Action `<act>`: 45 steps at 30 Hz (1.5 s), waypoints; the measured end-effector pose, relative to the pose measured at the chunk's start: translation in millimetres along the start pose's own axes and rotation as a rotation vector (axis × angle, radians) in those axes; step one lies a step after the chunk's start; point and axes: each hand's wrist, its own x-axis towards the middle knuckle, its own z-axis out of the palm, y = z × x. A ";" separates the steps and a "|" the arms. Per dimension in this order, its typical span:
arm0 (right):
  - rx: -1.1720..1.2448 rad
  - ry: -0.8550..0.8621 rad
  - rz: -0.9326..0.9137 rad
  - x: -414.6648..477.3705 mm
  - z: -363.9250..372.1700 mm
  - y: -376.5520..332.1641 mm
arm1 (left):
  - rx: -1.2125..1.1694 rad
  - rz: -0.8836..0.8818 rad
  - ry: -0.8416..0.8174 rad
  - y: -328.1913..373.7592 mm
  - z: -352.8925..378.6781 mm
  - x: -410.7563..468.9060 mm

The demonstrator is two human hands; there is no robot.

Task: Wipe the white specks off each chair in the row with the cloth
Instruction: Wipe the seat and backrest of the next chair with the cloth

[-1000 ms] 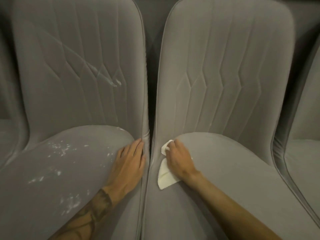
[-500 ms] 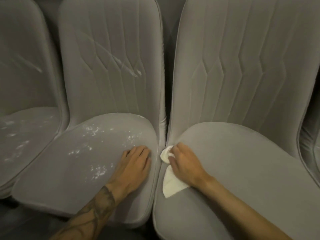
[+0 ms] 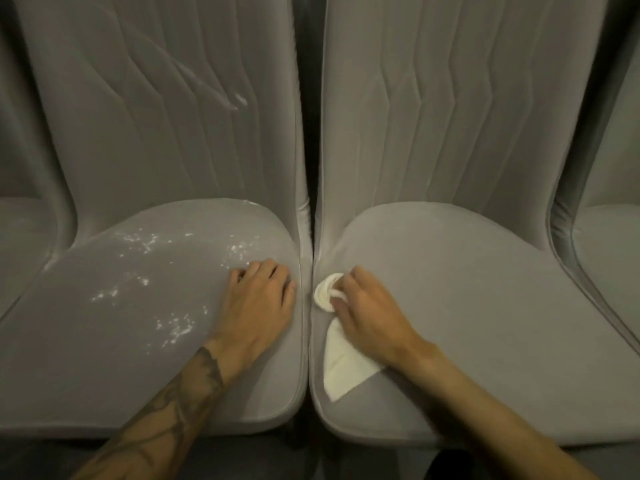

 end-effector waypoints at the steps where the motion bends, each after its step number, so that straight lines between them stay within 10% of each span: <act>1: 0.029 -0.014 -0.010 -16.9 -0.7 -14.7 | 0.004 0.008 0.014 -1.2 1.5 1.1; 9: -0.081 -0.013 0.051 -93.4 -8.7 -71.5 | 0.022 0.097 0.044 -11.1 -0.5 1.2; 20: -0.337 0.421 0.825 -118.5 -18.3 -60.0 | -0.056 0.155 -0.091 -21.8 -6.1 0.4; 31: -0.152 0.310 0.528 11.5 68.4 -146.5 | -0.240 0.183 -0.136 -115.7 -25.3 -12.3; 45: -0.102 0.221 0.625 73.2 81.5 -130.2 | -0.102 0.019 -0.157 -298.0 -44.2 -4.3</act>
